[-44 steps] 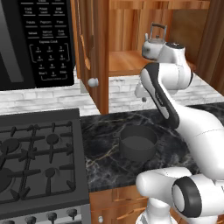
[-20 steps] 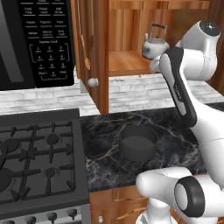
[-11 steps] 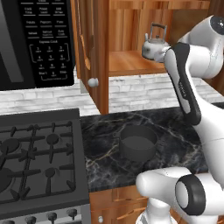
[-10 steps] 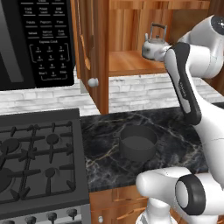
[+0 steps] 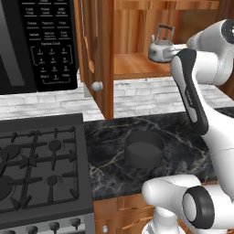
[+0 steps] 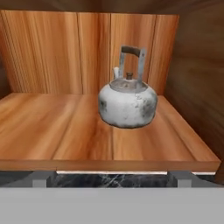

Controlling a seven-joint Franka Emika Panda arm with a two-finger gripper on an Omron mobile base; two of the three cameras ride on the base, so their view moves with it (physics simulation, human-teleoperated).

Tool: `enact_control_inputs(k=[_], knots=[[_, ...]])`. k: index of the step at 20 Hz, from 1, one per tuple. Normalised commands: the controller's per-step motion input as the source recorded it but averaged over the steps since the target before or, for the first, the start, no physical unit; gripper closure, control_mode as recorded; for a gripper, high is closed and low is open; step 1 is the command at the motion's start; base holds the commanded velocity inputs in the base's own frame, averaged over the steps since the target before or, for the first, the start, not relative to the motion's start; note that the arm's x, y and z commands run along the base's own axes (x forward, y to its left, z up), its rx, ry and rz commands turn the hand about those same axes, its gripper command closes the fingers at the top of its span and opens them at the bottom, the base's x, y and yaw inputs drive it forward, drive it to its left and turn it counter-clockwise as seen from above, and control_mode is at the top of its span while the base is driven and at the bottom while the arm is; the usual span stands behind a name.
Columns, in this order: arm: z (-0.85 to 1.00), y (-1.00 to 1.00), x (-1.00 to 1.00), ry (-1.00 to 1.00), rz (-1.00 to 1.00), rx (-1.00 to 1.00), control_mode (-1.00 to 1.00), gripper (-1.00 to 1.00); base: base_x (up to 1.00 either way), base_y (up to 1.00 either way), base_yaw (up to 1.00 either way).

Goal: Pick the kettle from the cabinet and place it on a stove burner. Then pick the pot from the counter and place it on another stove burner. Finally, turn both burners on.

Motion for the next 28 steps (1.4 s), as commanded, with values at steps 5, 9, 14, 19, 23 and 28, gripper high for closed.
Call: enact_control_inputs(k=[5, 9, 14, 19, 23, 28], knots=[[0.09, -0.07, 0.1, -0.12, -0.04, 0.01, -1.0, -1.0, 0.0, 0.0, 0.0], [0.12, -0.13, 0.22, -0.08, -0.03, 0.01, -1.0, -1.0, 0.0, 0.0, 0.0], [0.15, -0.15, 0.13, -0.1, -0.02, 0.01, -1.0, -1.0, 0.0, 0.0, 0.0], [0.01, -0.03, 0.13, -0.02, -0.01, 0.0, -1.0, -1.0, 0.0, 0.0, 0.0], [0.0, -0.05, 0.26, 0.0, 0.0, 0.01, -1.0, -1.0, 0.0, 0.0, 0.0], [0.0, -0.06, 0.22, -0.03, 0.0, 0.03, -1.0, -1.0, 0.0, 0.0, 0.0]])
